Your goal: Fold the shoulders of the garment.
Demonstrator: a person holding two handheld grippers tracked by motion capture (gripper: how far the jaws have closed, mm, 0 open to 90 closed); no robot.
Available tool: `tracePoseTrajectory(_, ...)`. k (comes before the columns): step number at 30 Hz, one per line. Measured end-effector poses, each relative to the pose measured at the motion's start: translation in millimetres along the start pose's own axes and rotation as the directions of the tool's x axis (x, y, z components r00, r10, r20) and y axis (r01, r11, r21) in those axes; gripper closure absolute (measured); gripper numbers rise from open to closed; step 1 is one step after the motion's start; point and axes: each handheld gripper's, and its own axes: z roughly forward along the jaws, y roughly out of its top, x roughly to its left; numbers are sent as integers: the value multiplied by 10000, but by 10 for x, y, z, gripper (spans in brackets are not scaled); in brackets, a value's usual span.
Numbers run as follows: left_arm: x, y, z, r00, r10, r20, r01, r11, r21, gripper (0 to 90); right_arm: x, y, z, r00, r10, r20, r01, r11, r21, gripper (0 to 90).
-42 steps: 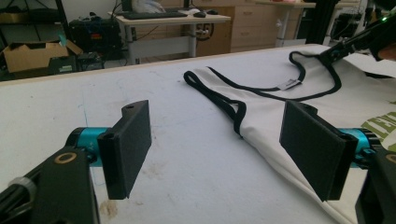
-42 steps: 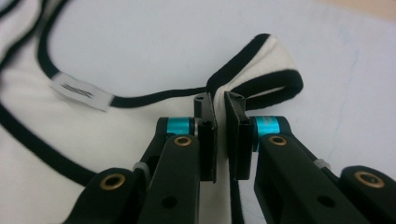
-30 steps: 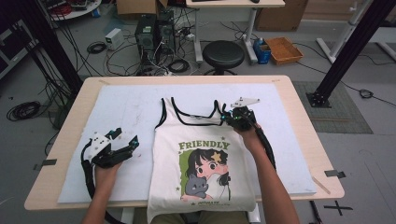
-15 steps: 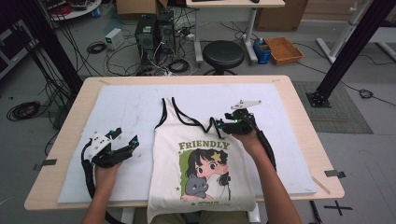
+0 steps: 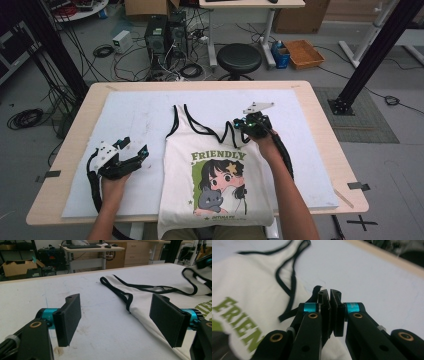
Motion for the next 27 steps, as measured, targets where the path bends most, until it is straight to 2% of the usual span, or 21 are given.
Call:
tracePoseTrajectory(2,0,1,0,10000,-18,-8,18,10000,-11,255,43,-71,-195,9988,-314,-381,288,9972,-686,878)
tracePoseTrajectory(5,10,0,-3,9999,-161,-54,161,9999,-53,255,140,-251,-390,9898,-764,-1202,662,9940,-871,878)
tracePoseTrajectory(7,18,0,-7,9996,-254,-81,254,9997,-59,255,209,-389,-484,9825,-1093,-1511,982,9920,-796,877)
tracePoseTrajectory(8,19,1,-7,9996,-255,-89,255,9997,-55,255,249,-515,-552,9751,-1132,-1910,1025,9926,-647,877)
tracePoseTrajectory(9,17,1,-6,9997,-217,-90,217,9998,-52,255,249,-515,-552,9751,-1132,-1910,1025,9926,-647,877)
tracePoseTrajectory(11,11,2,-6,9998,-180,-120,180,9998,-34,255,277,-608,-598,9633,-1167,-2415,1085,9930,-470,877)
tracePoseTrajectory(12,9,2,-7,9997,-198,-124,198,9998,-27,255,302,-660,-621,9602,-1242,-2503,1323,9911,158,864)
tracePoseTrajectory(13,11,3,-9,9998,-192,-106,192,9998,-10,255,302,-660,-621,9602,-1242,-2503,1323,9911,158,864)
tracePoseTrajectory(14,12,3,-11,9998,-196,-88,196,9998,-4,255,286,-703,-635,9523,-627,-2987,963,9904,989,723)
tracePoseTrajectory(15,12,4,-13,9998,-201,-81,201,9998,9,255,286,-703,-635,9523,-627,-2987,963,9904,989,723)
tracePoseTrajectory(16,13,4,-13,9997,-216,-70,216,9998,11,255,267,-720,-651,9537,-374,-2984,715,9920,1044,670)
tracePoseTrajectory(17,13,4,-12,9997,-239,-76,239,9997,4,255,247,-732,-681,9537,-73,-3007,340,9959,839,634)
tracePoseTrajectory(18,14,4,-12,9996,-251,-90,251,9997,13,255,216,-737,-712,9461,334,-3220,-182,9986,502,633)
tracePoseTrajectory(19,14,4,-14,9995,-288,-105,288,9996,16,255,182,-736,-734,9445,613,-3228,-601,9981,137,624)
tracePoseTrajectory(20,14,5,-14,9995,-303,-107,304,9995,24,255,169,-735,-737,9543,929,-2839,-1005,9949,-124,615)
tracePoseTrajectory(21,15,5,-15,9995,-306,-113,306,9995,36,255,166,-743,-713,9629,1347,-2337,-1416,9898,-129,615)
tracePoseTrajectory(22,13,6,-15,9995,-311,-114,312,9995,49,256,182,-757,-660,9699,1544,-1881,-1576,9875,-22,617)
tracePoseTrajectory(23,12,6,-15,9994,-310,-118,311,9995,68,255,213,-772,-591,9756,1543,-1559,-1544,9879,115,625)
tracePoseTrajectory(25,11,8,-17,9995,-297,-142,298,9995,106,255,287,-754,-452,9827,1614,-910,-1579,9865,441,655)
tracePoseTrajectory(27,11,6,-18,9992,-378,-129,379,9992,100,255,331,-682,-345,9843,1738,-311,-1726,9843,383,662)
